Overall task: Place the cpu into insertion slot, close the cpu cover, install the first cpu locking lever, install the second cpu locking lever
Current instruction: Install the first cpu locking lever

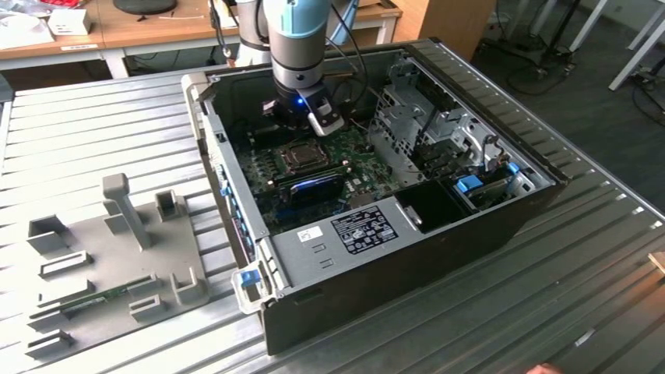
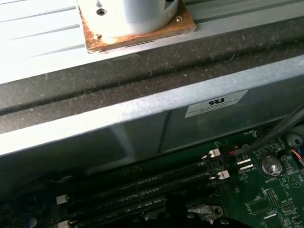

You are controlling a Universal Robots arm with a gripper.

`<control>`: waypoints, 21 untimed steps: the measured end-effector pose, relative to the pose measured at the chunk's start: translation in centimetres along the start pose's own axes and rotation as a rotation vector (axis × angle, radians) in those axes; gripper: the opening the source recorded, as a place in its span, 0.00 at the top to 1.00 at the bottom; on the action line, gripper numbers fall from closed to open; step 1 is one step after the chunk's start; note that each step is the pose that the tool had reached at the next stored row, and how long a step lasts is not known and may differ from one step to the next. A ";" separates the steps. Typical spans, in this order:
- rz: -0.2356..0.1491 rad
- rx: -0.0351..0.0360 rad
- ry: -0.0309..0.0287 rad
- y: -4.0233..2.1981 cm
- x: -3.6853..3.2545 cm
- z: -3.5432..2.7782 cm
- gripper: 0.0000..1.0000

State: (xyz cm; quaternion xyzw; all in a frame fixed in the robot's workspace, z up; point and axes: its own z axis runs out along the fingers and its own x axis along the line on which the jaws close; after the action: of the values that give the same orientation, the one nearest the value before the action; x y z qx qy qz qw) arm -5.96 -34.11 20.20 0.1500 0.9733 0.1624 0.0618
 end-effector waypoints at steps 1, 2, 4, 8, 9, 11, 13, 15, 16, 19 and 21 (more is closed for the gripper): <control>0.000 -0.0001 0.0001 0.00 0.00 0.00 0.90; 0.000 0.0000 0.0001 0.00 -0.02 0.00 0.90; 0.000 -0.0002 0.0000 0.01 -0.04 0.01 0.90; 0.000 0.0000 0.0001 -0.01 -0.05 0.06 0.90; 0.000 0.0000 0.0001 -0.01 -0.05 0.06 0.90; 0.000 -0.0001 0.0001 -0.02 -0.07 0.11 0.90; 0.000 -0.0001 0.0001 -0.02 -0.08 0.11 0.90; 0.000 0.0000 0.0001 -0.02 -0.08 0.11 0.90; 0.000 0.0000 0.0001 -0.02 -0.08 0.11 0.90; 0.000 -0.0002 0.0000 -0.04 -0.07 0.17 0.90; 0.000 0.0000 0.0001 -0.04 -0.07 0.17 0.90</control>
State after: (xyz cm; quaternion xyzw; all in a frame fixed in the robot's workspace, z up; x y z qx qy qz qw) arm -5.88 -34.12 20.03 0.1500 0.9733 0.1624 0.0618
